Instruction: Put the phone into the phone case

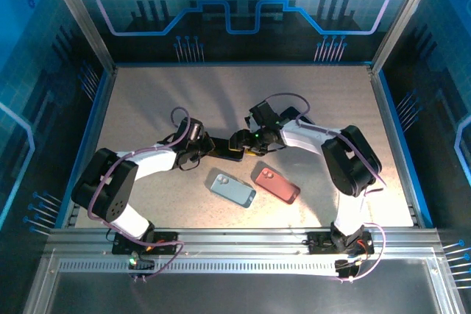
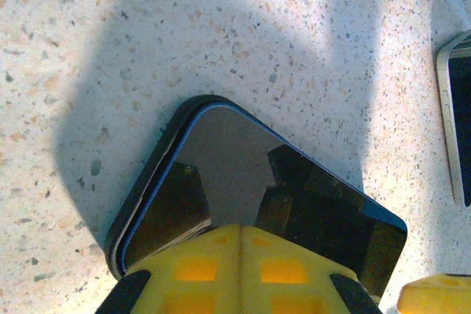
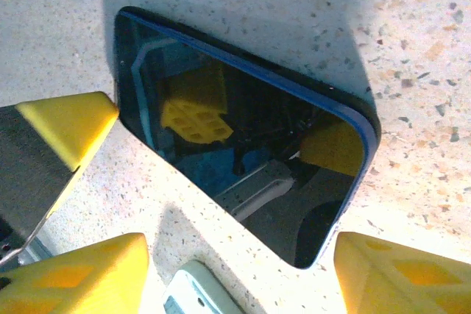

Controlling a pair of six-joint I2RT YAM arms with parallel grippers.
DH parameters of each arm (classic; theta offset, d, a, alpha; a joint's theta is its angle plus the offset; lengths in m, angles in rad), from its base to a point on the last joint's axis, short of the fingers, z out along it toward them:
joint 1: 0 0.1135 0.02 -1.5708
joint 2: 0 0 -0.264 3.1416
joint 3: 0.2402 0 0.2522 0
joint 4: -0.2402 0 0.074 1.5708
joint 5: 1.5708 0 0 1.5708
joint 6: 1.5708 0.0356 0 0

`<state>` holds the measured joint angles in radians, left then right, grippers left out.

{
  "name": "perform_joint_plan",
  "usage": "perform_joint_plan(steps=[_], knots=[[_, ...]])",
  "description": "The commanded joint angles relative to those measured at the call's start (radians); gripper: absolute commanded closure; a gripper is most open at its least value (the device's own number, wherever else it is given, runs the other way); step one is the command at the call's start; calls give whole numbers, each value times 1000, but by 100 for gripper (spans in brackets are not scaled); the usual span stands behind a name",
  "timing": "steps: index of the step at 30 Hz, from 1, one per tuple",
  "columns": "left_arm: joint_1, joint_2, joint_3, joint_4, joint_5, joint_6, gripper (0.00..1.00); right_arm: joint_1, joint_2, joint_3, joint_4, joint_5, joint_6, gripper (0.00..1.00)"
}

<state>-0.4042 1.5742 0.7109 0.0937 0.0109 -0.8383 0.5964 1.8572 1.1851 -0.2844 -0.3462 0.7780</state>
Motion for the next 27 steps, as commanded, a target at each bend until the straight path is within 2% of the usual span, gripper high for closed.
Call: perform_joint_plan(steps=[1,3,7,9,20,27], knots=[[-8,2,42,-50,-33,33,100,5,-54,-22,-11,16,-24,40],[-7,-3,49,-61,-44,40,100,5,-69,-46,5,17,-31,52],[-6,-3,68,-72,-55,54,100,5,-81,-83,19,24,-50,89],[-7,2,70,-72,-58,51,100,7,-81,-95,21,31,-61,98],[0,26,71,-59,-62,26,100,13,-45,-107,25,49,-104,100],[58,2,31,-35,-39,-3,100,18,-8,-93,25,46,-108,100]])
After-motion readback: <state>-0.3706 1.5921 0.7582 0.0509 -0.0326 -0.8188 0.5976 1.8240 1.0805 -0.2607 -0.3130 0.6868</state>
